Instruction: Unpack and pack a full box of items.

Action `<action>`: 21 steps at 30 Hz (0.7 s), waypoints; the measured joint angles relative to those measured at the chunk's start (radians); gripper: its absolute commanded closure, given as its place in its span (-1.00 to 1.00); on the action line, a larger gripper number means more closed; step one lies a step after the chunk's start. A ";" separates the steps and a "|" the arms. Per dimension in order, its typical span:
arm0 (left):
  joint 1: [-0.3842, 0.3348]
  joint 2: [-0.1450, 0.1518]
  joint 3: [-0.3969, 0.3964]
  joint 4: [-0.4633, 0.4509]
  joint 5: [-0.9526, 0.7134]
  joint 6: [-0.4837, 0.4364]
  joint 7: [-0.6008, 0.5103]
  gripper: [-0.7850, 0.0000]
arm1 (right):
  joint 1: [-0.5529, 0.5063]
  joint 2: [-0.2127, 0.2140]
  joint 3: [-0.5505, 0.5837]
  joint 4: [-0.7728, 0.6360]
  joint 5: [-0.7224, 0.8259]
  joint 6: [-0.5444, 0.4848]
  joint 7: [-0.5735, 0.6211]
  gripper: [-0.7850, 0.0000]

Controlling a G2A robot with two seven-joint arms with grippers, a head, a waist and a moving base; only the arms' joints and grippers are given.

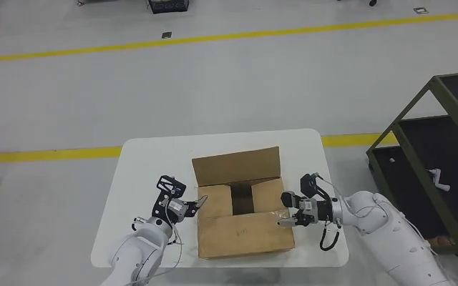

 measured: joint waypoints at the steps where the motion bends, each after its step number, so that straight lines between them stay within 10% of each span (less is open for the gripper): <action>1: 0.000 0.000 0.000 0.000 0.000 0.000 0.000 -1.00 | 0.004 0.001 -0.007 0.003 0.000 0.000 0.000 -1.00; 21: 0.000 0.000 0.000 0.000 0.000 0.000 0.000 -1.00 | 0.010 0.059 -0.102 -0.093 0.056 0.000 0.000 -1.00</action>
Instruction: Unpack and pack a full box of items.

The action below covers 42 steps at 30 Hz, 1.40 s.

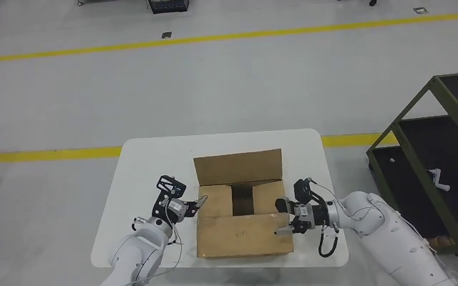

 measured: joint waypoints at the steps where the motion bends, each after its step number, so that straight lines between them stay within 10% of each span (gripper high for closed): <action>1: 0.000 0.000 0.000 0.000 0.000 0.000 0.000 -1.00 | -0.002 0.005 -0.005 -0.012 0.003 0.000 0.000 -1.00; 12: 0.000 0.000 0.000 0.000 0.000 0.000 0.000 -1.00 | -0.011 0.076 -0.063 -0.127 0.115 0.000 0.000 -1.00; 15: 0.000 0.000 0.000 0.000 0.000 0.000 0.000 -1.00 | -0.016 0.095 -0.070 -0.162 0.149 0.000 0.000 -0.09; 24: -0.004 0.003 -0.006 -0.009 -0.028 -0.033 -0.046 -1.00 | -0.016 0.139 -0.092 -0.213 0.137 0.000 0.000 0.98; 42: -0.035 0.029 -0.078 -0.117 -0.413 -0.222 -0.477 -1.00 | 0.011 0.163 -0.111 -0.287 -0.091 0.000 -0.136 1.00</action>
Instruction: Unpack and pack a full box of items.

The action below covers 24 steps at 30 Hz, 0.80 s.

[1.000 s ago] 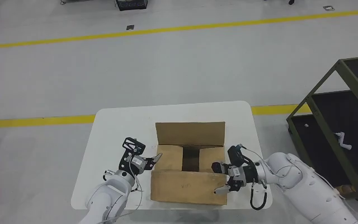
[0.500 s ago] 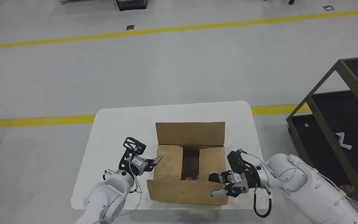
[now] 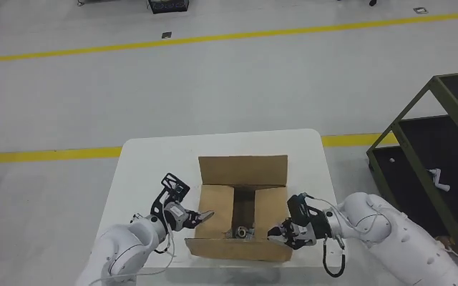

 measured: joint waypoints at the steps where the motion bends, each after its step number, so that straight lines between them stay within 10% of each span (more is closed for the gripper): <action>1: 0.000 0.001 -0.001 -0.002 -0.011 -0.003 -0.012 -1.00 | -0.002 0.001 -0.002 -0.004 -0.025 0.000 -0.026 1.00; 19: 0.015 0.028 0.055 -0.062 -0.006 -0.052 -0.140 -1.00 | 0.058 0.060 -0.158 0.002 -0.377 0.000 -0.480 0.96; 24: 0.011 0.036 0.053 -0.071 -0.018 -0.062 -0.157 -1.00 | 0.093 0.082 -0.217 0.015 -0.454 0.000 -0.615 0.07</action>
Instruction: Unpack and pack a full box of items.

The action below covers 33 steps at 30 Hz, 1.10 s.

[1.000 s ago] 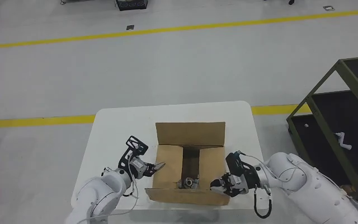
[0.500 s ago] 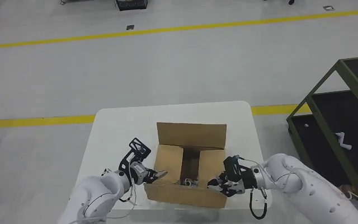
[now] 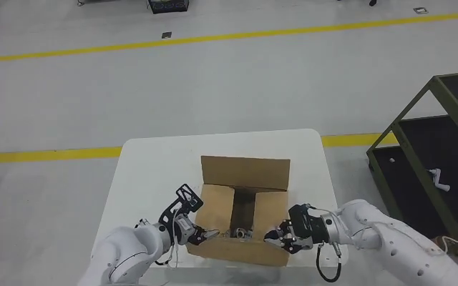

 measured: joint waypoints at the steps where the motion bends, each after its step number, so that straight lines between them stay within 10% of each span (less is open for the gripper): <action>1: -0.001 0.001 -0.001 -0.001 -0.002 -0.001 -0.002 -1.00 | 0.007 0.004 -0.010 0.004 -0.010 0.000 -0.025 -1.00; 14: -0.007 0.023 -0.009 -0.006 -0.034 -0.027 -0.042 -1.00 | 0.044 0.059 -0.069 0.123 -0.121 0.000 -0.516 -0.95; 16: -0.007 0.026 -0.011 -0.006 -0.039 -0.025 -0.042 -1.00 | 0.035 0.066 -0.071 0.167 -0.112 0.000 -0.581 -0.79; 18: -0.008 0.029 -0.016 -0.003 -0.044 -0.015 -0.037 -1.00 | 0.025 0.071 -0.083 0.198 -0.089 0.000 -0.619 -0.12; 24: -0.007 0.034 -0.022 0.011 -0.036 0.018 0.009 -1.00 | 0.020 0.081 -0.128 0.254 0.009 0.000 -0.617 1.00; 33: -0.004 0.040 -0.033 0.017 -0.038 0.063 0.102 -1.00 | 0.027 0.082 -0.152 0.323 0.021 0.000 -0.475 1.00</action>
